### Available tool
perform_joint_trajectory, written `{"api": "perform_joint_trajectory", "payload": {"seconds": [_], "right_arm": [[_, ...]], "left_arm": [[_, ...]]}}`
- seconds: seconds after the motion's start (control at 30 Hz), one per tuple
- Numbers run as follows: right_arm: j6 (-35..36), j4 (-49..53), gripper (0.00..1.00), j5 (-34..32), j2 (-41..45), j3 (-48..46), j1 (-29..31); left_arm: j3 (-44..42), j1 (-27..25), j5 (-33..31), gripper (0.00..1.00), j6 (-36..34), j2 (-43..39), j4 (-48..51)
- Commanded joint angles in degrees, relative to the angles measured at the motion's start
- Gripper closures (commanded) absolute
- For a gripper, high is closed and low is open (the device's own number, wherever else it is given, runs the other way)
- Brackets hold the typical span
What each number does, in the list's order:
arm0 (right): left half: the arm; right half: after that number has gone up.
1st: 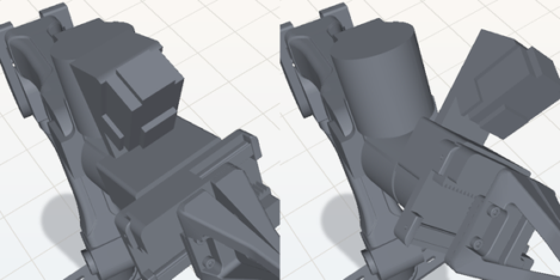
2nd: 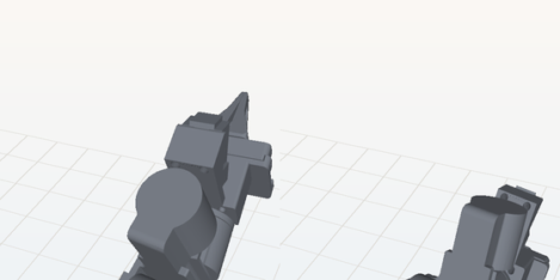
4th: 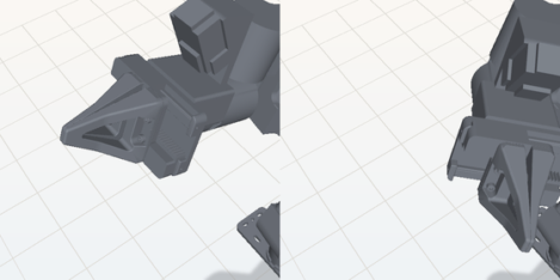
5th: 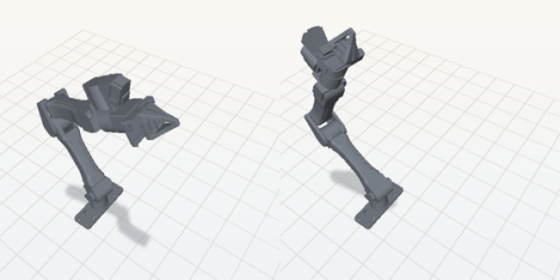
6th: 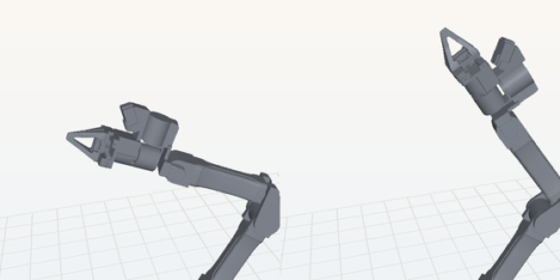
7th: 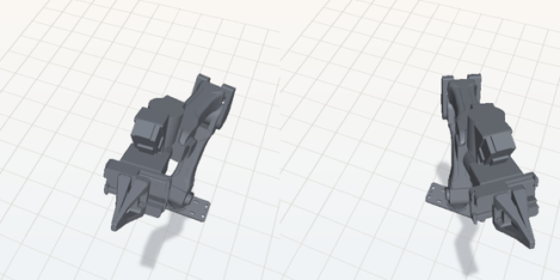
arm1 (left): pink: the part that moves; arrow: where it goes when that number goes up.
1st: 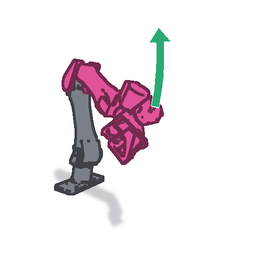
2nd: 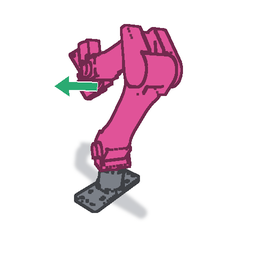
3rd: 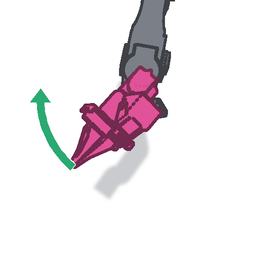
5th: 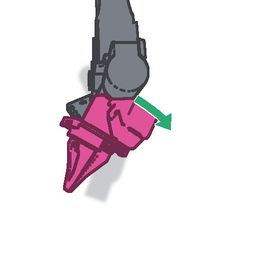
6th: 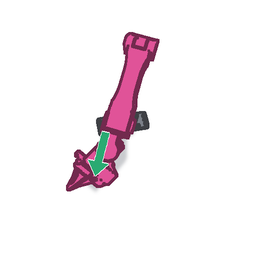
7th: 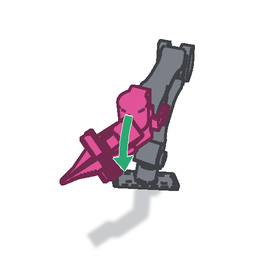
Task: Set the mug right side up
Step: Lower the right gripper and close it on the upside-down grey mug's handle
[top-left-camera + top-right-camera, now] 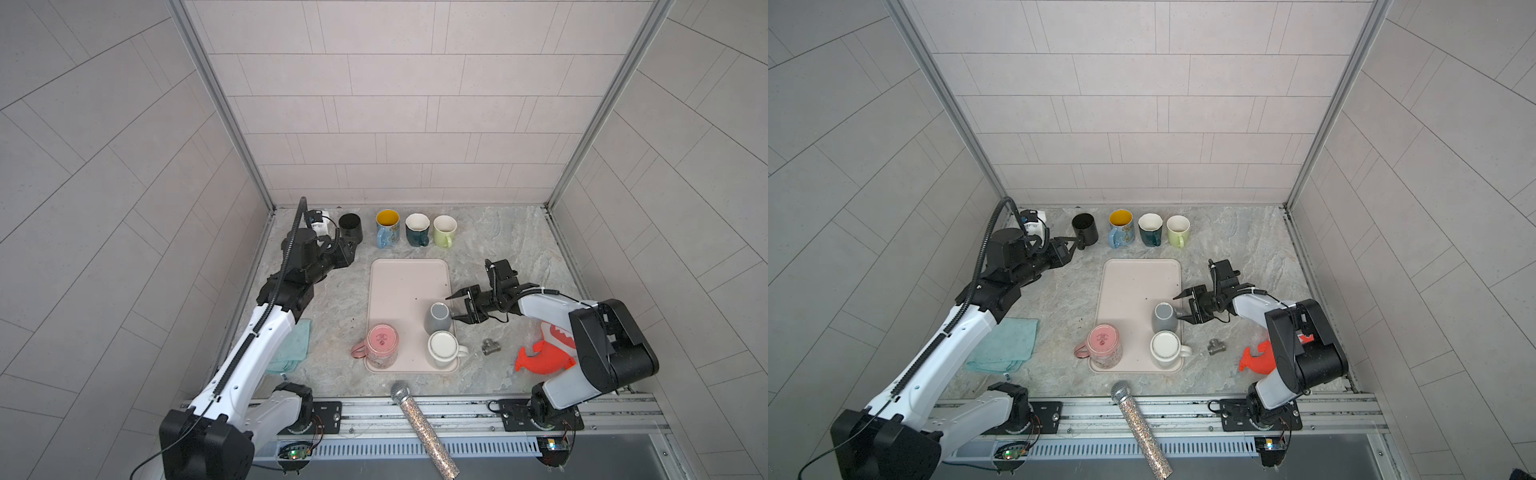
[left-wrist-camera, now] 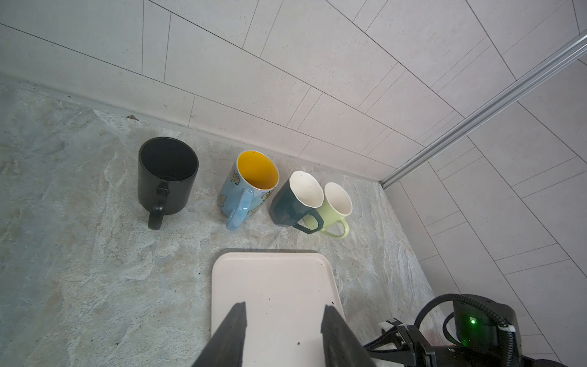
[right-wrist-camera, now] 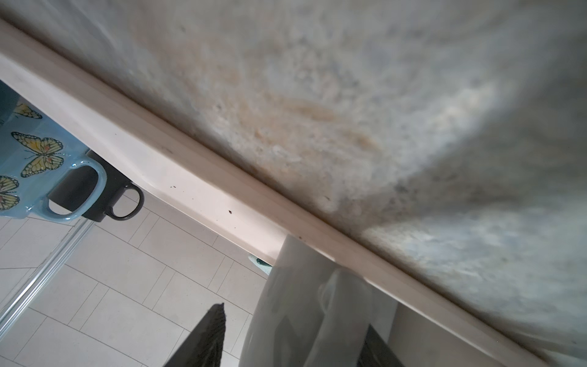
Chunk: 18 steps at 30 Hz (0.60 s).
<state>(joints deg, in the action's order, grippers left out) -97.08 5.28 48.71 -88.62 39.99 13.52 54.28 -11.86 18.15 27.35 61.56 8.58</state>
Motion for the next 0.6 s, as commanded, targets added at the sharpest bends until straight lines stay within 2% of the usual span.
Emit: {"api": "perform_joint_trajectory", "payload": {"seconds": [0.0, 0.57], "right_arm": [[-5.09, -5.44, 0.43, -1.27, -1.73, -0.03, 0.63], [-7.68, -11.69, 0.49, -0.90, -4.74, 2.46, 1.32]], "left_arm": [[0.34, 0.47, -0.24, 0.56, -0.96, 0.46, 0.49], [0.21, 0.63, -0.34, 0.55, -0.99, 0.55, 0.74]]}}
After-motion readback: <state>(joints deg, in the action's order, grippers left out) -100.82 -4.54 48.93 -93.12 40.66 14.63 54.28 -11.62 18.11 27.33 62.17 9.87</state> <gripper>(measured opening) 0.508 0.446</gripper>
